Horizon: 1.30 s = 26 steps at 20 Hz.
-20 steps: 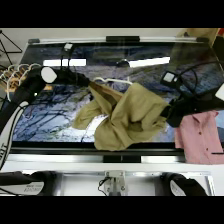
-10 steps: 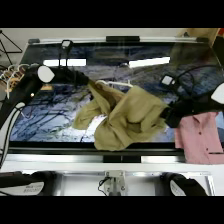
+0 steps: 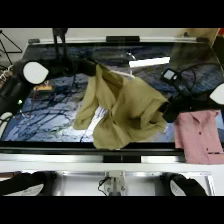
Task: Fold the shirts.
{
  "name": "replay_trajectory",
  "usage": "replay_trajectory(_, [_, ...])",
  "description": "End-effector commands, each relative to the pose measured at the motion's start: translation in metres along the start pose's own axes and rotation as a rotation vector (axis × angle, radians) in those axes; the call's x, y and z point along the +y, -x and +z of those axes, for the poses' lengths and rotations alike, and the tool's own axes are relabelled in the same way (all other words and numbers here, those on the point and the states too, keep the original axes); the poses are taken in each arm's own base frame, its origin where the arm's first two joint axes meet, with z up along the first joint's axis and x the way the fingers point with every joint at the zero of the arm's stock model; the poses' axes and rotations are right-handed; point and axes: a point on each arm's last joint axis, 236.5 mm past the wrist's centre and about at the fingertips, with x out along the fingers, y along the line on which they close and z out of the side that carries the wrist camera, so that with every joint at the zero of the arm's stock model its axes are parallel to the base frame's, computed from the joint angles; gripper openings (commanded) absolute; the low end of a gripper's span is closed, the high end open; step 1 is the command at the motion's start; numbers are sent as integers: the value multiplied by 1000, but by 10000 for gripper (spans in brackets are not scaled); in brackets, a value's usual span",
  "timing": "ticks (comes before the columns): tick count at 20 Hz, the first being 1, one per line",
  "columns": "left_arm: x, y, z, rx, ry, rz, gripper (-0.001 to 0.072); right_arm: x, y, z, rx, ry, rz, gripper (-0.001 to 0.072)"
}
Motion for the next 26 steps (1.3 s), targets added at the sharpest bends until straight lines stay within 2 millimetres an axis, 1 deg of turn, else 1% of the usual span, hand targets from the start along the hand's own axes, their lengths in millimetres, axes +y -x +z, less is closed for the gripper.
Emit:
replay_trajectory(1, [-23,20,46,-118,-25,-29,48,15,2,15,-63,-5,61,60])
replay_trajectory(3, [-28,28,58,-144,-26,-38,48,18,4,19,-81,-8,71,60])
replay_trajectory(5, [-47,37,67,-144,-51,-75,48,16,4,26,-110,-12,59,60])
replay_trajectory(6, [-63,44,69,-134,-80,-106,48,12,5,32,-138,-17,44,60])
replay_trajectory(7, [-85,53,73,-128,-104,-155,48,7,6,41,-177,-25,22,60])
replay_trajectory(9, [-127,77,78,-125,-204,-237,48,-11,15,57,-237,-29,-52,59])
replay_trajectory(10, [-142,89,80,-121,-226,-267,48,-22,24,69,-280,-40,-102,59])
replay_trajectory(11, [-153,100,78,-109,-243,-291,48,-33,35,81,-324,-49,-150,58])
replay_trajectory(12, [-160,108,71,-75,-259,-311,49,-41,49,94,-368,-50,-193,58])
replay_trajectory(13, [-158,112,59,-20,-274,-309,48,-45,62,104,-402,-52,-220,57])
replay_trajectory(14, [-148,112,43,51,-282,-276,49,-47,77,114,-430,-58,-235,57])
replay_trajectory(16, [-116,109,19,172,-306,-158,49,-40,96,123,-450,-62,-226,57])
replay_trajectory(17, [-103,108,15,195,-328,-108,49,-31,103,125,-447,-52,-199,57])
replay_trajectory(18, [-95,107,15,197,-342,-74,50,-23,107,126,-440,-56,-170,57])
replay_trajectory(19, [-93,105,20,178,-346,-65,72,-13,109,126,-435,-61,-134,57])
replay_trajectory(20, [-95,104,28,143,-345,-64,272,-6,109,125,-425,-66,-105,57])
replay_trajectory(21, [-97,104,38,100,-346,-64,509,-2,107,121,-408,-76,-85,57])
replay_trajectory(22, [-99,106,51,48,-345,-62,571,2,104,116,-383,-83,-66,57])
replay_trajectory(25, [-106,121,112,-196,-342,-50,571,12,100,106,-336,-91,-24,57])
replay_trajectory(26, [-108,123,128,-265,-347,-46,575,13,100,105,-330,-90,-18,57])
